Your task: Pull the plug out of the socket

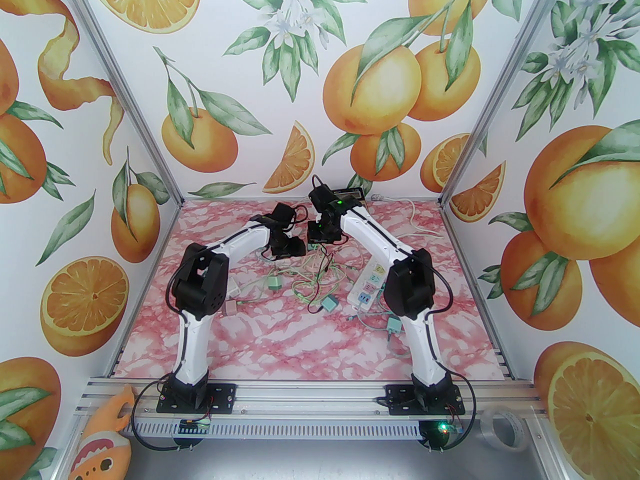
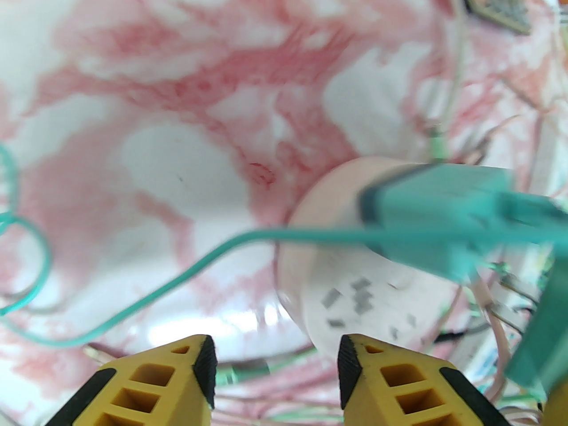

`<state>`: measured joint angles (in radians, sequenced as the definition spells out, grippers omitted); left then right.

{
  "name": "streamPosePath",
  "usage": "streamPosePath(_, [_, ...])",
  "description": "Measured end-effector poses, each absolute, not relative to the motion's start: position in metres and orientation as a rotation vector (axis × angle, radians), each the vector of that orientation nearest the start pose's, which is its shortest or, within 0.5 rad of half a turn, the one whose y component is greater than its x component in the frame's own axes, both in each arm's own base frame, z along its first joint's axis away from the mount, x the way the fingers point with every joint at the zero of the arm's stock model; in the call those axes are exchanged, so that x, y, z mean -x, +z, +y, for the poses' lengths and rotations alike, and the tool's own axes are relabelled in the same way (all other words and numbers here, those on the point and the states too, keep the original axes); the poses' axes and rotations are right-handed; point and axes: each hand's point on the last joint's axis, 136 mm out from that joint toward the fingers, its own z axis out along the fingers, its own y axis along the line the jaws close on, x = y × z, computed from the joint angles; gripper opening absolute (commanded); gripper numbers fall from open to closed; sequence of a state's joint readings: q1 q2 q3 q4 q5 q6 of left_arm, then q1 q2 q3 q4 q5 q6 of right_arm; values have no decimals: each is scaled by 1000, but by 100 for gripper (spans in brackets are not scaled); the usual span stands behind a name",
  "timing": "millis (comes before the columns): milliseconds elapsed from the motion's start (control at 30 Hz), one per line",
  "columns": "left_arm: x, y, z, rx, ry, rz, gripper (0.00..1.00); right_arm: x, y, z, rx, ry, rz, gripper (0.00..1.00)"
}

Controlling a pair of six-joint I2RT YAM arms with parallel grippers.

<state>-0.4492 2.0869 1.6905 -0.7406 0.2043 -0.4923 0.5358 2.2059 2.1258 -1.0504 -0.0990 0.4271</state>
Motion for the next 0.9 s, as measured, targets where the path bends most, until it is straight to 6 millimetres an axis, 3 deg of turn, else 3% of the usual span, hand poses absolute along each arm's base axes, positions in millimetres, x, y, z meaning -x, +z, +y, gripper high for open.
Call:
streamPosePath(267, [-441, 162, -239, -2, -599, 2625, 82, -440, 160, 283, 180, 480, 2719, 25])
streamPosePath(467, [-435, 186, -233, -33, -610, 2571, 82, -429, 190, 286, 199, 573, 2648, 26])
streamPosePath(633, [-427, 170, -232, -54, -627, 2597, 79, -421, 199, 288, 203, 632, 2621, 26])
streamPosePath(900, [-402, 109, -225, -13, -675, 2700, 77, -395, 154, 301, 219, 621, 2713, 26])
